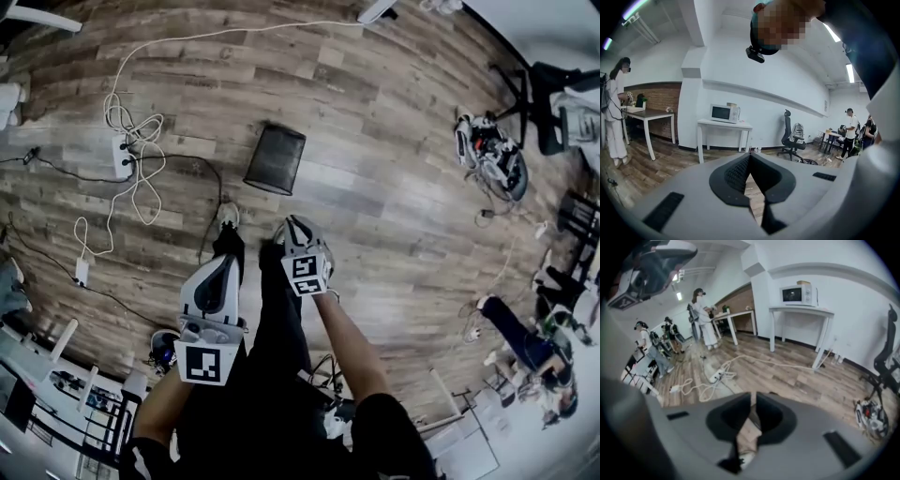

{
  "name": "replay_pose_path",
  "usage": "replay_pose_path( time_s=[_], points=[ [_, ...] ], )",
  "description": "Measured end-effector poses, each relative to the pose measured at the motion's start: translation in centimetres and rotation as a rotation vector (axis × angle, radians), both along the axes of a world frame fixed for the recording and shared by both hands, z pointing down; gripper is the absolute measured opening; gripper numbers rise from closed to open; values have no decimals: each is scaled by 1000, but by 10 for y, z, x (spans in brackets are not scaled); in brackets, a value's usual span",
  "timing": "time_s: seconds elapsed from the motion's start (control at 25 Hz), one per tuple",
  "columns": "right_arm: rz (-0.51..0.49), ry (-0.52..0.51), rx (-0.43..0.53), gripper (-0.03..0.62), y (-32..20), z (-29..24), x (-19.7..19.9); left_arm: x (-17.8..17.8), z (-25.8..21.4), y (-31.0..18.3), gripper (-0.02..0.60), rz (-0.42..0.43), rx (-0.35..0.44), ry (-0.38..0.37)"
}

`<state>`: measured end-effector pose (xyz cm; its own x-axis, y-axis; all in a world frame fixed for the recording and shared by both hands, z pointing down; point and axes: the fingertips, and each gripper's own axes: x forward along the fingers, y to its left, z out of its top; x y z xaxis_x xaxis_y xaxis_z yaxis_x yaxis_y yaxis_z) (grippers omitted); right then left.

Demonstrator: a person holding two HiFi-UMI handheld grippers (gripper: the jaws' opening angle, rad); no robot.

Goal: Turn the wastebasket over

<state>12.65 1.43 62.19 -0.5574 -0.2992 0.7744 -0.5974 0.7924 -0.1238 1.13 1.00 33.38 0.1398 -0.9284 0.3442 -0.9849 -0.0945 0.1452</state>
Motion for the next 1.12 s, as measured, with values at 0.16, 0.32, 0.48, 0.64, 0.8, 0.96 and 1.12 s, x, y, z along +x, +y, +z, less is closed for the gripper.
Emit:
replay_pose_path(
  time_s=[0.16,0.32,0.48,0.64,0.8,0.96,1.12],
  points=[
    [-29,56,-26,36,3,62,-2,-6,30,-4,34,-13,-20,3],
    [-61,132,-71,96,15,123,-5,-14,52,2,34,-37,-40,32],
    [-155,217,-80,98,28,165,-5,-15,70,8,34,-50,-59,68],
    [-227,295,-78,98,35,211,3,-16,88,10,34,-40,-67,72],
    [-263,364,-86,98,38,257,14,-20,107,7,34,-22,-60,62],
    [-292,427,-88,98,47,296,25,-22,130,8,34,-16,-68,59],
    [-345,473,-55,98,53,331,34,-16,148,6,34,-8,-69,72]
  ],
)
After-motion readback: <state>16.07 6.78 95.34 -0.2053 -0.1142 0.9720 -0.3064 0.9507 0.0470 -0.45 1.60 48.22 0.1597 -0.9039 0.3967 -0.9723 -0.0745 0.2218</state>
